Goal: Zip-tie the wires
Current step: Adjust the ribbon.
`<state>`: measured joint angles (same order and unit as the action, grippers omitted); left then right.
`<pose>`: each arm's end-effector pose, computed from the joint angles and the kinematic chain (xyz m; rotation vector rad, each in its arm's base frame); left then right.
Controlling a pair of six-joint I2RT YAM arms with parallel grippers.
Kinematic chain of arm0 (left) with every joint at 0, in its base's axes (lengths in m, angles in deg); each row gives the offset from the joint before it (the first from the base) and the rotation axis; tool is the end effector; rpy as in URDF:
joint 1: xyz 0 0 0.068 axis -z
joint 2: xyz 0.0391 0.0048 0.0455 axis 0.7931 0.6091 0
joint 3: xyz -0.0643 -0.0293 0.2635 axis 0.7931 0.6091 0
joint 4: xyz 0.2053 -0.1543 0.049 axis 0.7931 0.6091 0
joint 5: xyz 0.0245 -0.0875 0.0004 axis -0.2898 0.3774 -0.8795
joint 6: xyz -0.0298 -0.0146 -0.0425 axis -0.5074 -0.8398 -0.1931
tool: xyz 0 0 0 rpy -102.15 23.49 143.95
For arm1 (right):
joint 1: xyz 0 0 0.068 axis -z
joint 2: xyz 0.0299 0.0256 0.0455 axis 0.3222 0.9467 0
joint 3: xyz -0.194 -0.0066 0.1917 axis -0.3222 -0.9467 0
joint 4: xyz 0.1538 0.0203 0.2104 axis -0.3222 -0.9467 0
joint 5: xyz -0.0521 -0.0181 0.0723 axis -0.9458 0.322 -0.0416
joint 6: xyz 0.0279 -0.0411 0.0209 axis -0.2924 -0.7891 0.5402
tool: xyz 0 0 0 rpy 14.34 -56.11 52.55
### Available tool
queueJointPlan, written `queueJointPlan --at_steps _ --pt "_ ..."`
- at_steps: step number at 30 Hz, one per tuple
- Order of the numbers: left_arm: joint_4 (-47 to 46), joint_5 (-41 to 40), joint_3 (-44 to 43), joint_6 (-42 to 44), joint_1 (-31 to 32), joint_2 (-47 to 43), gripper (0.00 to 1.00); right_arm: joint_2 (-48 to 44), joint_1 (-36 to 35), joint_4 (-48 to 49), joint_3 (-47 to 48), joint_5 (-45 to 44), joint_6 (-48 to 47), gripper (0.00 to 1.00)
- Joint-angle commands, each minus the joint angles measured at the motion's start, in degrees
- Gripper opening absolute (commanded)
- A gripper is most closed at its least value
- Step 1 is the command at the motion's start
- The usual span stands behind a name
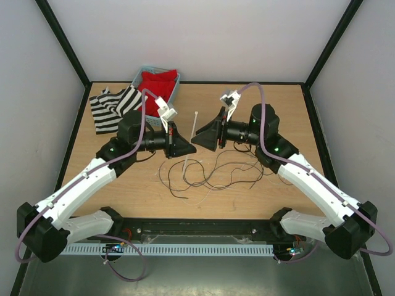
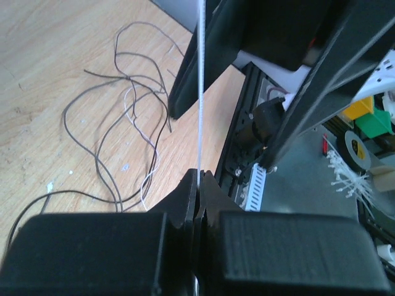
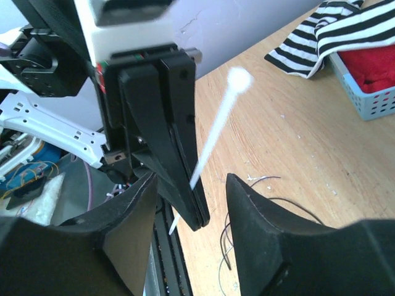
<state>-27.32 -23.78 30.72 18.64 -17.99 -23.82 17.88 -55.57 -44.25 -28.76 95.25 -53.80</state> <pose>0.1924 -0.1612 0.3531 0.7970 1.6872 -1.3219 0.1925 0.1711 0.3976 -0.7488 1.5431 1.3188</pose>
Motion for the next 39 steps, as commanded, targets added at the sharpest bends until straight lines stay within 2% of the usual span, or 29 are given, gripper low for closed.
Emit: queueJointPlan --at_steps 1,7,14,16,20,21,22,24,26,28,34,39 --pt "-7.21 -1.74 0.19 -3.62 0.46 -1.85 0.0 -1.21 0.13 7.63 -2.28 -0.85 3.83 0.59" --pt "-8.78 -1.41 -0.01 -4.23 1.52 -1.83 0.0 -0.64 0.15 13.82 -4.74 0.32 7.33 0.58" --pt "-9.8 -0.82 0.38 -5.14 2.32 -0.89 0.0 -1.24 0.11 17.84 -6.06 -0.79 9.11 0.45" --pt "-10.19 -0.65 0.5 -5.44 2.43 -0.67 0.0 -1.2 0.14 18.25 -6.3 -0.86 9.42 0.35" --pt "-10.57 -0.53 0.85 -5.51 2.61 -0.65 0.0 -1.88 0.12 18.27 -6.84 -3.28 9.52 0.05" --pt "-10.55 -0.53 1.06 -5.31 2.61 -0.83 0.0 -2.1 0.12 18.28 -7.06 -3.68 9.37 0.0" --pt "-10.56 -0.66 1.24 -5.12 2.57 -1.02 0.0 -2.23 0.12 18.23 -7.16 -3.92 9.31 0.0" --pt "-10.51 -0.9 1.74 -4.44 2.52 -1.6 0.18 -2.6 0.13 17.65 -7.21 -4.25 8.65 0.0" --pt "-10.23 -1.25 2.23 -3.69 2.16 -2.56 0.46 -2.81 0.18 15.65 -6.73 -4.69 7.05 0.0" --pt "-9.58 -1.32 2.4 -3.43 1.16 -3.75 0.62 -2.83 0.28 12.49 -6.04 -5.1 4.76 0.0" --pt "-8.28 -0.54 1.7 -4.71 -5.16 -8.13 0.77 -4.55 0.66 8.52 -7.35 -4.75 -1.3 0.0" --pt "-8.49 -1.19 -1.41 -5.33 -6.8 -8.07 0.8 -4.27 0.65 12.28 -8.83 2.98 -0.77 0.0"
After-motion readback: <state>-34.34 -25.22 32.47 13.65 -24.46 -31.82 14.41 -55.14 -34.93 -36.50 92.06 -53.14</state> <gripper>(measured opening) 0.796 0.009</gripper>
